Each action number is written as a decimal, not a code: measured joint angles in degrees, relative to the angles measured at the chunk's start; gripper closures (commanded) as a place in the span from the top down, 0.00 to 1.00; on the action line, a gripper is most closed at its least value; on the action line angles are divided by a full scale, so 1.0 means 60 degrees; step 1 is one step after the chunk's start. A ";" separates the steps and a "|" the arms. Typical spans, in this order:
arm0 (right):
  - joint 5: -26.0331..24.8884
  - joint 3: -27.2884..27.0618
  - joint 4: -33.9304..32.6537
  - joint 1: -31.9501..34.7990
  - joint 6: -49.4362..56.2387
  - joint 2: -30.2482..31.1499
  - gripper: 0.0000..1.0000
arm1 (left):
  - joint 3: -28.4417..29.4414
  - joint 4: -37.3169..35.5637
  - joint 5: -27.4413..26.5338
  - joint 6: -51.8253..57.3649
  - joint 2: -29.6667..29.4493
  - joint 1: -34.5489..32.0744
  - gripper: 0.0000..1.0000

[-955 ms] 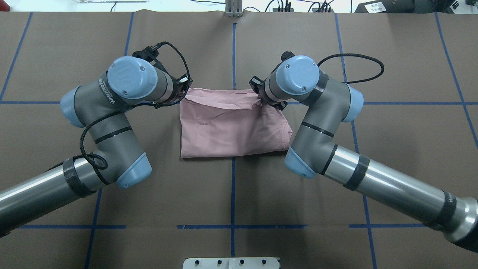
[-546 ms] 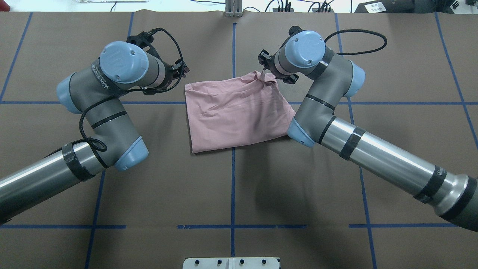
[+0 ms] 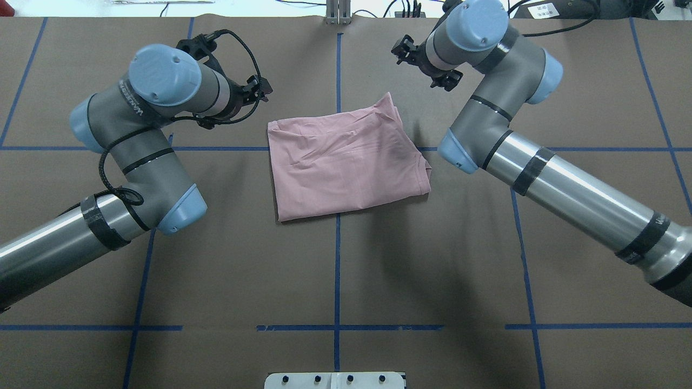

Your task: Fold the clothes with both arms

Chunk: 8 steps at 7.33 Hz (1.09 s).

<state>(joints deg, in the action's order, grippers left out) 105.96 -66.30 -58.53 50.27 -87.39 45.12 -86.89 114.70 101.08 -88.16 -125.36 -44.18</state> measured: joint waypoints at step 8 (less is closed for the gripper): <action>0.3513 -0.5580 -0.5830 0.4247 1.2328 0.5962 1.00 | -0.2349 -0.0243 0.2950 0.8911 0.3982 -0.4189 1.00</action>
<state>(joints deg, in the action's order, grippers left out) 127.04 -99.78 -93.51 75.75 -13.42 80.90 -100.98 113.24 118.78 -34.70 -101.47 -69.31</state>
